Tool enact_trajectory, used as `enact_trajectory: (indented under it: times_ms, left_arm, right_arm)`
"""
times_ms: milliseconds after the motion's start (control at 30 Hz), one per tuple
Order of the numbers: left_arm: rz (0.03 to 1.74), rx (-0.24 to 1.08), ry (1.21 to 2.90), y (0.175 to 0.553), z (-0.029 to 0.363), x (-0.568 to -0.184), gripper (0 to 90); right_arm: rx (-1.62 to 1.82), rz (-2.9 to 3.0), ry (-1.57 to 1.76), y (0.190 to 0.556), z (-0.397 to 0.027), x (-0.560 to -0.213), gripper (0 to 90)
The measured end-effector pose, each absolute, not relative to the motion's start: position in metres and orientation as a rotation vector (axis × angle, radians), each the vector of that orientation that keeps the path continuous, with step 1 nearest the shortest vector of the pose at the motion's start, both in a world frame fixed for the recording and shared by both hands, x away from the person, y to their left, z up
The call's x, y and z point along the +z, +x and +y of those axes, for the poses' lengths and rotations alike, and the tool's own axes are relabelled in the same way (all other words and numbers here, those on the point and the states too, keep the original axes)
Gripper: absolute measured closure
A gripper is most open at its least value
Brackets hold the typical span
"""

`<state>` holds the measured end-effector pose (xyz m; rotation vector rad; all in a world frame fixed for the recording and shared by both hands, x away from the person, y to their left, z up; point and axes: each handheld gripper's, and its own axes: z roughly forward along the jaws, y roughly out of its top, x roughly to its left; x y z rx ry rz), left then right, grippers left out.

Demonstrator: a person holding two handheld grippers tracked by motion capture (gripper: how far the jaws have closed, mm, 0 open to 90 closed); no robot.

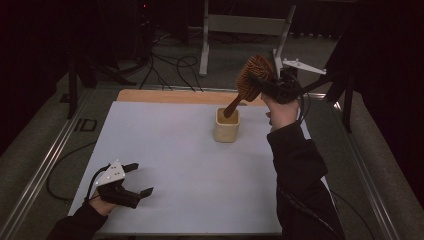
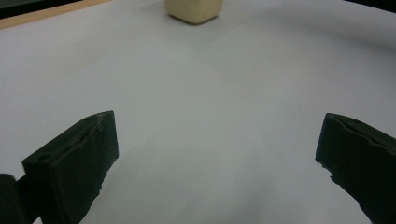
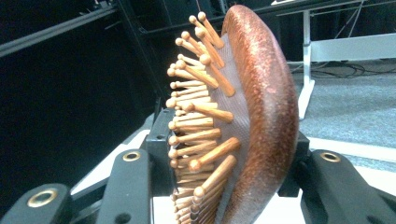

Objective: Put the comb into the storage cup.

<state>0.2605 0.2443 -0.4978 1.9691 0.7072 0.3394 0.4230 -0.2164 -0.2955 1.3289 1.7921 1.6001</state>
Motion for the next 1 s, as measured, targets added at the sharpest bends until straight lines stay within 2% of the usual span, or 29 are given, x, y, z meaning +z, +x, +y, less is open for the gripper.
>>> enact_trajectory:
  times_ms: [1000]
  left_arm:
    - [0.670,0.329,1.963,0.258,0.239,-0.494,0.1]
  right_arm:
    - [1.524,1.860,1.395,0.448,-0.203,-0.344,52.9]
